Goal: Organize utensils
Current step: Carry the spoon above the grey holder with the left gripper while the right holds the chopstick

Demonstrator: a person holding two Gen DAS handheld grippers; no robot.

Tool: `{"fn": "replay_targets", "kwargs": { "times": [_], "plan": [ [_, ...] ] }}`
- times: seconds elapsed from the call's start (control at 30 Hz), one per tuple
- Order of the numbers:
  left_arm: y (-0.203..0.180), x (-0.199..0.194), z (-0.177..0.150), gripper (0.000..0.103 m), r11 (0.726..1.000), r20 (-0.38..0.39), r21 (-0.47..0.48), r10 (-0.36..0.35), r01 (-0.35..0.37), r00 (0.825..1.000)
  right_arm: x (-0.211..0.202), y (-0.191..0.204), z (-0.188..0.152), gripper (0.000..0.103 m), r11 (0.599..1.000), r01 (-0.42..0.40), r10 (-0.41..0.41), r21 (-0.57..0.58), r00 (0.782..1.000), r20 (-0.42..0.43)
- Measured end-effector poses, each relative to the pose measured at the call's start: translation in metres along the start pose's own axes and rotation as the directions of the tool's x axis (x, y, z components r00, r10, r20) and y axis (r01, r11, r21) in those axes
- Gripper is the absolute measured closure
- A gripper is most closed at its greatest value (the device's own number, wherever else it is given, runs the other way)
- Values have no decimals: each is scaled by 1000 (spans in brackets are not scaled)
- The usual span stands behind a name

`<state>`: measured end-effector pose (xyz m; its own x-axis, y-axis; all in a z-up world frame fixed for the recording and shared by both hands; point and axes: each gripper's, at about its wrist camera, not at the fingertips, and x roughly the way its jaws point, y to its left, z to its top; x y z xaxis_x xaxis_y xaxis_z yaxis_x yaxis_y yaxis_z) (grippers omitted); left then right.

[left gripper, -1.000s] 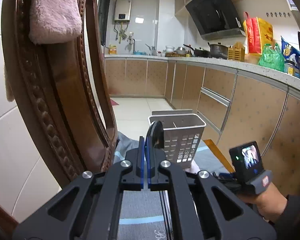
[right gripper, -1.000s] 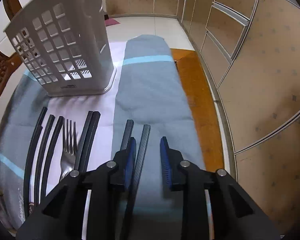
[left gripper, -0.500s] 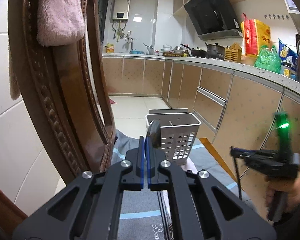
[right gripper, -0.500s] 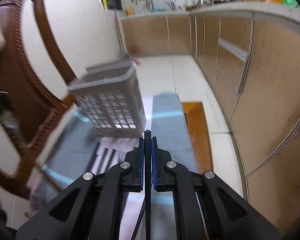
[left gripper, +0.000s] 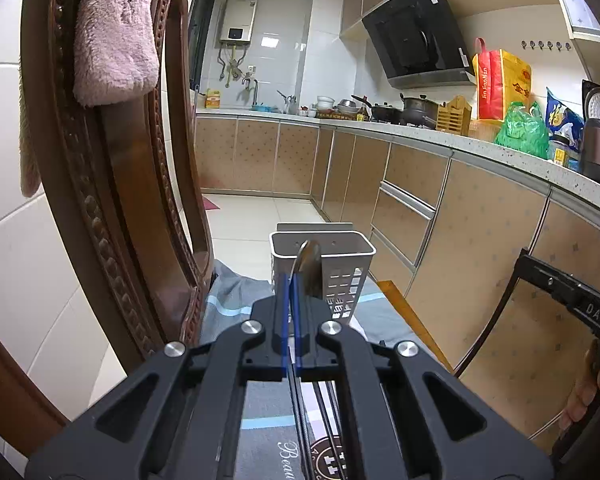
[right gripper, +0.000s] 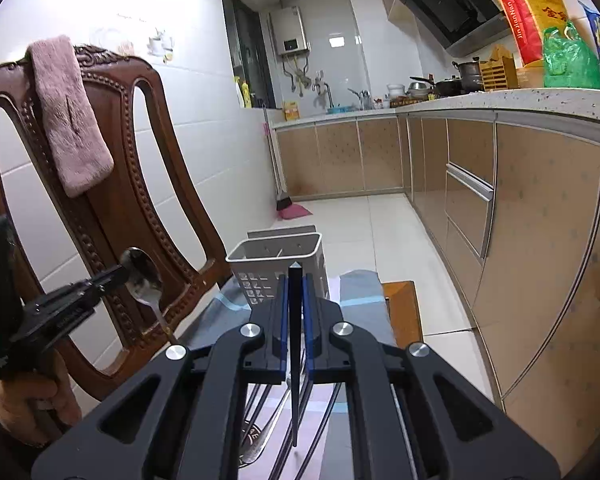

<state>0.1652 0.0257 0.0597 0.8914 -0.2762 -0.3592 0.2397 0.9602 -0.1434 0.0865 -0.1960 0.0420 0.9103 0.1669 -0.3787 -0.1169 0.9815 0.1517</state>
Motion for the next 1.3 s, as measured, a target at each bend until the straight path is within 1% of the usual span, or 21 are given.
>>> {"fn": "replay_targets", "kwargs": {
  "times": [0.1,0.8,1.0,1.13,1.3],
  "plan": [
    [-3,-1,-1,101,1000,0,5,0,0,1000,-5,2,0,96,1000,-9,10,-7,1000,25],
    [-3,6,2,101,1000,-19,8,14,-14,1000,-7,-2,-2,96,1000,-8,8,-12,1000,21],
    [-4,4,4,101,1000,-11,5,23,-23,1000,-4,-7,-2,96,1000,3,-3,-9,1000,22],
    [-4,2,14,101,999,10,-2,34,-34,999,-3,-13,-2,96,1000,12,-12,5,999,29],
    [-11,8,46,101,998,47,20,61,-62,997,-1,-17,-1,96,1000,7,-7,7,999,38]
  ]
}}
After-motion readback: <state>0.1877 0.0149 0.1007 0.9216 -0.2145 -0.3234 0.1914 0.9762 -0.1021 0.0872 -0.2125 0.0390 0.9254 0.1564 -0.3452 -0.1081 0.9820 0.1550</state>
